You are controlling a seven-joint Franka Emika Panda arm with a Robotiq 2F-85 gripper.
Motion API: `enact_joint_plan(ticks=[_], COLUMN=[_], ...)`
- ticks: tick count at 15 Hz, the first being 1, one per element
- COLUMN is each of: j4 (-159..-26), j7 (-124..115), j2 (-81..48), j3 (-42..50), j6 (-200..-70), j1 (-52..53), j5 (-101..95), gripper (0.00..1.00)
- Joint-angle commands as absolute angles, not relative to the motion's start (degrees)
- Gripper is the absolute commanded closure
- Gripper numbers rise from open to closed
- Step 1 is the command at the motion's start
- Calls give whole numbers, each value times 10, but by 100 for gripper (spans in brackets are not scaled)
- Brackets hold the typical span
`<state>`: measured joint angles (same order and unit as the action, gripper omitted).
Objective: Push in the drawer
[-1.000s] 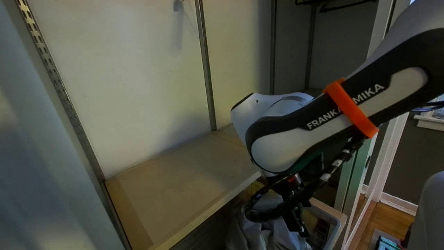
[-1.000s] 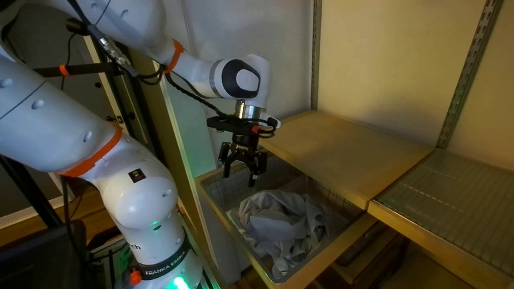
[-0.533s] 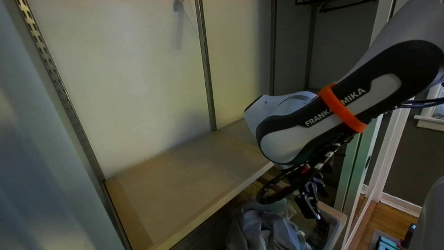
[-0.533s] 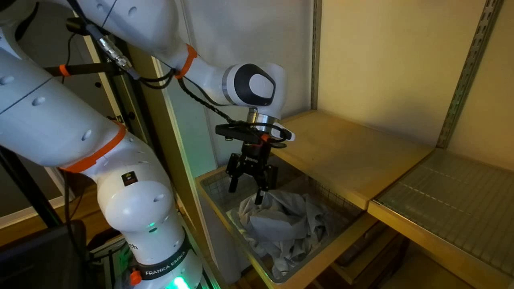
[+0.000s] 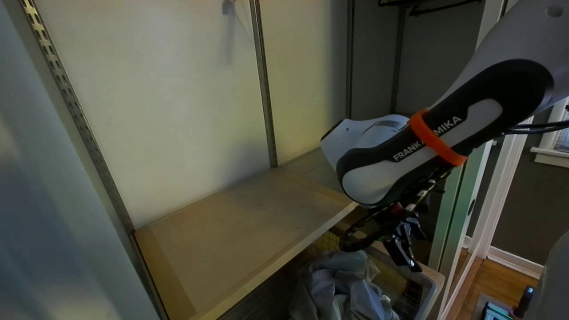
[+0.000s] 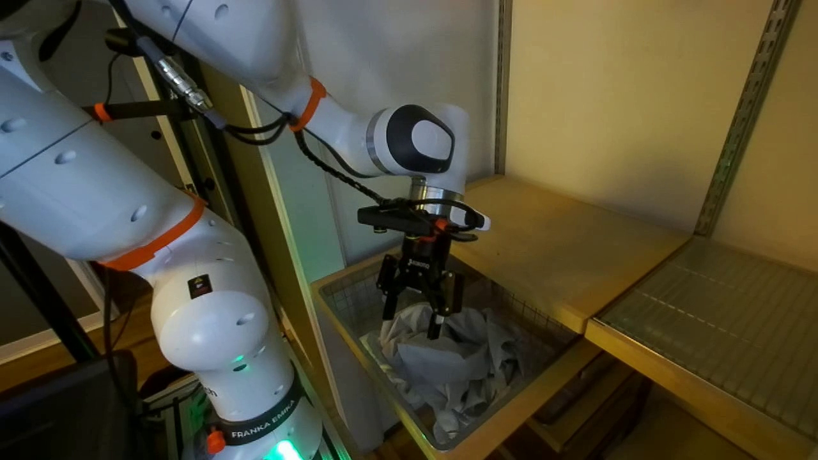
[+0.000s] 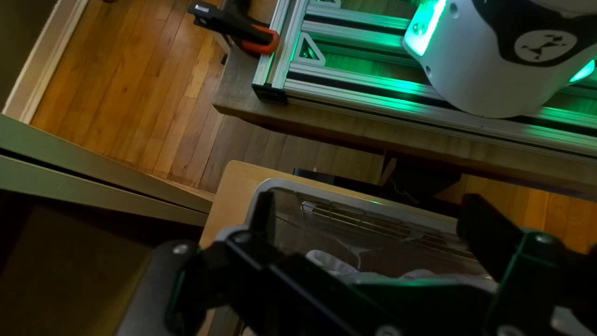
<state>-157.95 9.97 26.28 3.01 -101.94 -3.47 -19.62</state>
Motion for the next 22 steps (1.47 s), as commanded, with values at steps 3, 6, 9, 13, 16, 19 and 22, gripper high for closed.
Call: enact_joint_plan(ticks=[3,6,9,13,16,19,22], j4=[-1578,-1577,-1577,-1577,-1576,-1576,-1577], j7=[96,90,101,107,127,178,199], j2=[260,246,221,189,160,128,89], j3=[33,44,70,103,122,139,146], j6=[-1018,-1047,-1073,-1093,-1112,-1113,-1120], j1=[-31,-40,-65,-101,-118,-120,-124], j5=[-198,-202,-214,-239,-253,-235,-244], gripper=[0,0,0,0,0,0,0])
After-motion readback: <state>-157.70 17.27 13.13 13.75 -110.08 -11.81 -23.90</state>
